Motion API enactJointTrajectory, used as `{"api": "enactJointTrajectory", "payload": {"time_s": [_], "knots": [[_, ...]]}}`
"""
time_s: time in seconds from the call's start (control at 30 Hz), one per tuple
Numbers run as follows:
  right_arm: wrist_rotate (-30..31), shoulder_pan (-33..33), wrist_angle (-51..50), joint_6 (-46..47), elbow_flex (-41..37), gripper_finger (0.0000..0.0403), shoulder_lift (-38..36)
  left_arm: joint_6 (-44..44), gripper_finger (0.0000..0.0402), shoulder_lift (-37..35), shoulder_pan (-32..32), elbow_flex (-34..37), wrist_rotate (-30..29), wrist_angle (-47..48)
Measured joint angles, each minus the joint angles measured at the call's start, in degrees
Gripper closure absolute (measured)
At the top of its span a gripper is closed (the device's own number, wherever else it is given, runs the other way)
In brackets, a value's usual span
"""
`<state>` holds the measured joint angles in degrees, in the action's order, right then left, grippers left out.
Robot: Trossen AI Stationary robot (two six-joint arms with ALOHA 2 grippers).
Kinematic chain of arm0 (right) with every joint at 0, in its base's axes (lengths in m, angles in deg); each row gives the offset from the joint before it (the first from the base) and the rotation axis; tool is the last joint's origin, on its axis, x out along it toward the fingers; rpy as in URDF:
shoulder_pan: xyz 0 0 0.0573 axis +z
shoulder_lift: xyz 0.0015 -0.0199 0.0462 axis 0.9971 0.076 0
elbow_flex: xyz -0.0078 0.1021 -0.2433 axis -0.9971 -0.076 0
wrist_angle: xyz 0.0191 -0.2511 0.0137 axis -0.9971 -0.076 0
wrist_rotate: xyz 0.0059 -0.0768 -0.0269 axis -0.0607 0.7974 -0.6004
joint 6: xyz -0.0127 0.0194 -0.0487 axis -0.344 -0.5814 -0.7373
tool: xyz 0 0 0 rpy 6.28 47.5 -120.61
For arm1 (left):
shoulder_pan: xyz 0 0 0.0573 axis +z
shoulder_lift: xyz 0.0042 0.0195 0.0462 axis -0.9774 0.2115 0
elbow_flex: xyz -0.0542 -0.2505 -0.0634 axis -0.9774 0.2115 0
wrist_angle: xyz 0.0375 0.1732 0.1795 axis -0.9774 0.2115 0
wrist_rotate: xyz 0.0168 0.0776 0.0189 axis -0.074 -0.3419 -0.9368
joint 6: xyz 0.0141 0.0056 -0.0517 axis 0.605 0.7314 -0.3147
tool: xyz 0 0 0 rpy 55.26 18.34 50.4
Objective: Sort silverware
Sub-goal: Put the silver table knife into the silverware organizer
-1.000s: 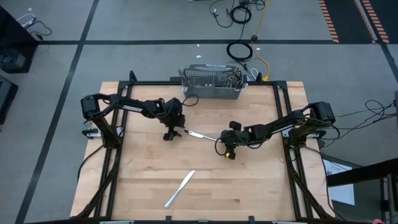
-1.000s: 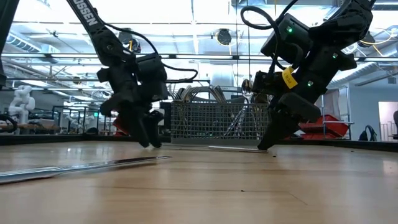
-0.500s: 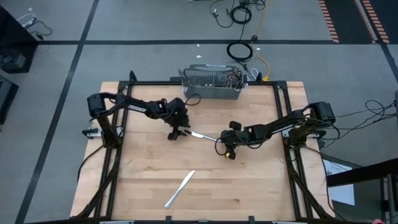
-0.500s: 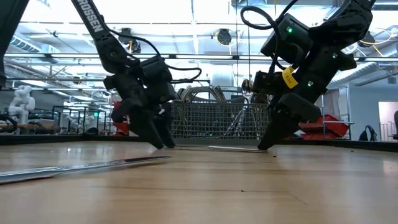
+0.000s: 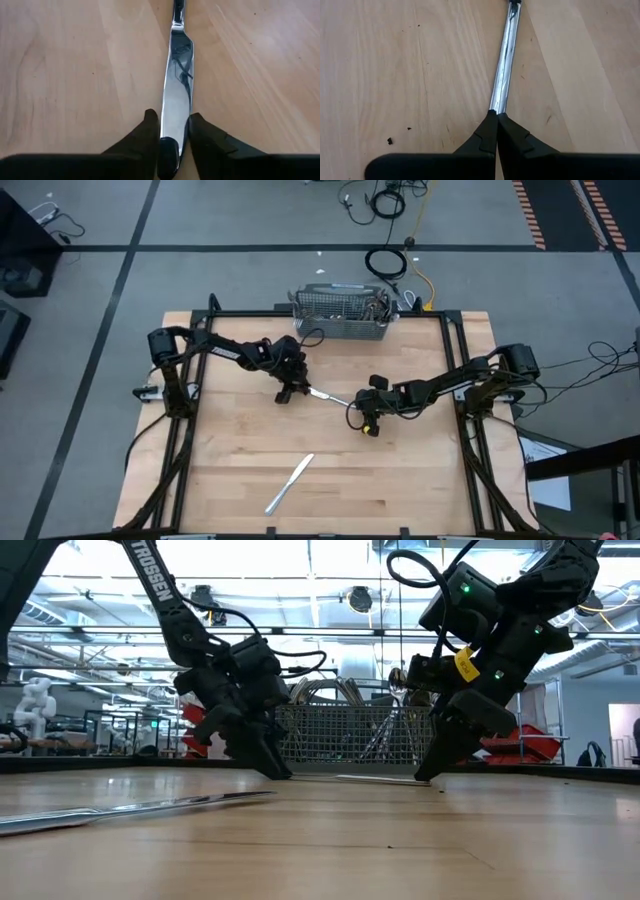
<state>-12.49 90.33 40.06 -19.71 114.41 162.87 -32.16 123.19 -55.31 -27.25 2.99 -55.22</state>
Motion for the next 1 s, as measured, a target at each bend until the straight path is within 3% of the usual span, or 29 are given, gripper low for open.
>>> {"api": "enactJointTrajectory", "payload": {"time_s": [0.23,0.57,0.77,1.0], "knots": [[0.2,0.0,-0.1,0.0,0.0,0.0403,-0.1,0.1,0.0347,0.0,0.0,0.0,-0.3,0.1],[0.4,0.0,-0.1,0.3,0.0,0.0403,-0.5,-1.0,0.035,-2.6,-0.5,0.2,-3.7,0.8],[2.0,-0.2,-1.7,0.1,-0.4,0.0403,-3.4,-2.1,0.0397,-3.7,-1.2,0.3,-5.0,1.0],[2.2,-0.5,-3.2,-0.2,-0.6,0.0402,-5.7,-2.2,0.0401,-3.7,-1.9,0.3,-5.8,0.2]]}}
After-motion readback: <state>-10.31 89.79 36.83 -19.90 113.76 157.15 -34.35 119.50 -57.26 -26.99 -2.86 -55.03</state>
